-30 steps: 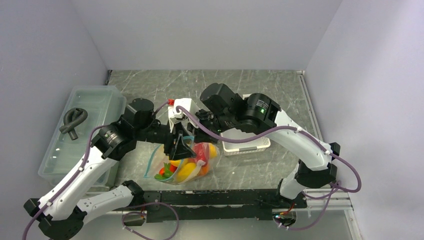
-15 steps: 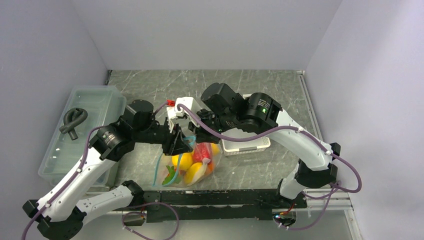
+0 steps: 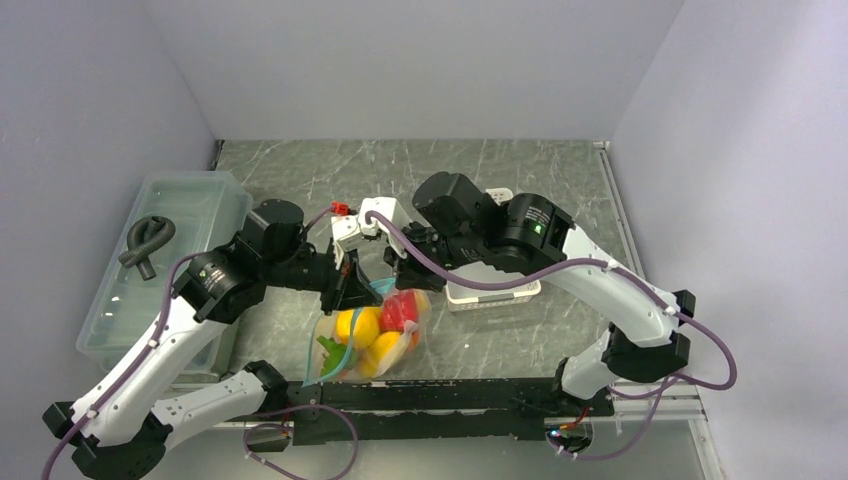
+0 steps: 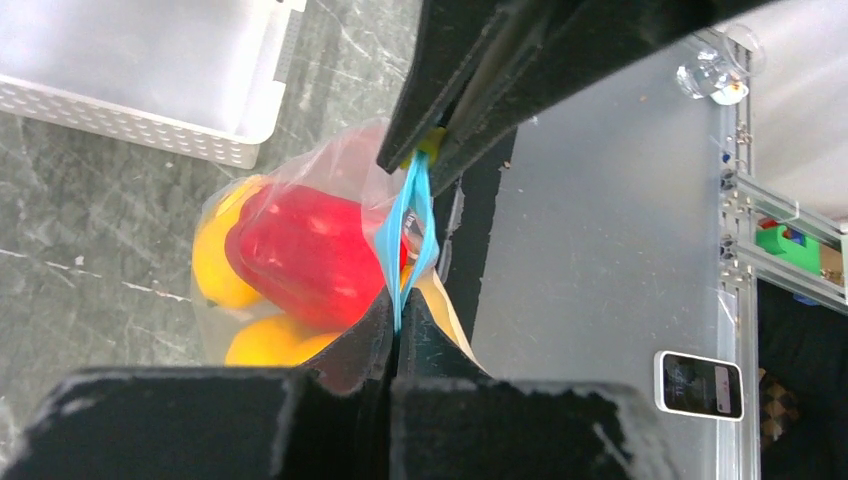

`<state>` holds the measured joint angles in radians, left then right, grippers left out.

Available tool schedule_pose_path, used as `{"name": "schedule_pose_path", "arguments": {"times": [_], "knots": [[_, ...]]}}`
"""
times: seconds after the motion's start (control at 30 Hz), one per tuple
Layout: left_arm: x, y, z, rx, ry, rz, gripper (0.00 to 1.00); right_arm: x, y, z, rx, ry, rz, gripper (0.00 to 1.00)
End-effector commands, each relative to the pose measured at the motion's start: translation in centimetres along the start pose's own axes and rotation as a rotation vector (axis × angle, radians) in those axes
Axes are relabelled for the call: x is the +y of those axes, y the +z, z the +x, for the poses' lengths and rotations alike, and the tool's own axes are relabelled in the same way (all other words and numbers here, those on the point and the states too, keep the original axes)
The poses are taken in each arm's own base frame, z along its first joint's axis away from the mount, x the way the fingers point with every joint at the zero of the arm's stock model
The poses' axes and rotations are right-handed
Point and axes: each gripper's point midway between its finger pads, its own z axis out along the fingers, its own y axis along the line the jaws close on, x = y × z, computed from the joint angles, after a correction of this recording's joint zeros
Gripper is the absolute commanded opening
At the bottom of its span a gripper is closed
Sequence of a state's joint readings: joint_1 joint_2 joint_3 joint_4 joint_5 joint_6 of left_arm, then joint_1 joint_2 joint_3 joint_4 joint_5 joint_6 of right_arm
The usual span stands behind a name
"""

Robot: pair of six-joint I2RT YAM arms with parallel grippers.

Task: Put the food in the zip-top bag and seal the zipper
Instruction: Zip the zipper food storage bag at the center of the board.

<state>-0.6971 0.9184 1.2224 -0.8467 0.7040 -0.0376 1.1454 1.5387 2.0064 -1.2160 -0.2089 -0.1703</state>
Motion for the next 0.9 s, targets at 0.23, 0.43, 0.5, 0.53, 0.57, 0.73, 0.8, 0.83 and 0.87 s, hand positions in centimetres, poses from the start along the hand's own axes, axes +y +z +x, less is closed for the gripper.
{"name": "schedule_pose_path", "arguments": {"times": [0.23, 0.43, 0.5, 0.53, 0.57, 0.73, 0.8, 0.83, 0.87], "knots": [[-4.2, -1.6, -2.2, -0.07, 0.099, 0.176, 0.0, 0.0, -4.5, -2.1, -0.291, -0.098, 0.075, 0.37], [-5.0, -1.8, -2.1, -0.067, 0.1, 0.226, 0.0, 1.3, -6.1, -1.7, -0.436, -0.197, 0.057, 0.59], [-5.4, -1.9, -2.1, -0.068, 0.101, 0.249, 0.0, 1.7, -6.4, -1.6, -0.471, -0.221, 0.046, 0.63], [-5.6, -1.9, -2.1, -0.067, 0.101, 0.261, 0.0, 2.0, -6.5, -1.5, -0.483, -0.233, 0.035, 0.64], [-5.8, -1.9, -2.1, -0.067, 0.102, 0.269, 0.0, 2.3, -6.5, -1.4, -0.494, -0.246, 0.019, 0.65], [-6.7, -2.3, -2.0, -0.07, 0.123, 0.326, 0.0, 3.4, -6.1, -1.0, -0.521, -0.284, -0.035, 0.68], [-7.0, -2.4, -2.1, -0.078, 0.147, 0.339, 0.0, 3.7, -5.7, -1.0, -0.529, -0.29, -0.055, 0.69], [-7.1, -2.5, -2.2, -0.081, 0.15, 0.347, 0.0, 3.8, -5.5, -1.0, -0.531, -0.292, -0.067, 0.69], [-7.3, -2.6, -2.2, -0.084, 0.153, 0.355, 0.0, 4.0, -5.3, -1.0, -0.533, -0.294, -0.077, 0.69]]}}
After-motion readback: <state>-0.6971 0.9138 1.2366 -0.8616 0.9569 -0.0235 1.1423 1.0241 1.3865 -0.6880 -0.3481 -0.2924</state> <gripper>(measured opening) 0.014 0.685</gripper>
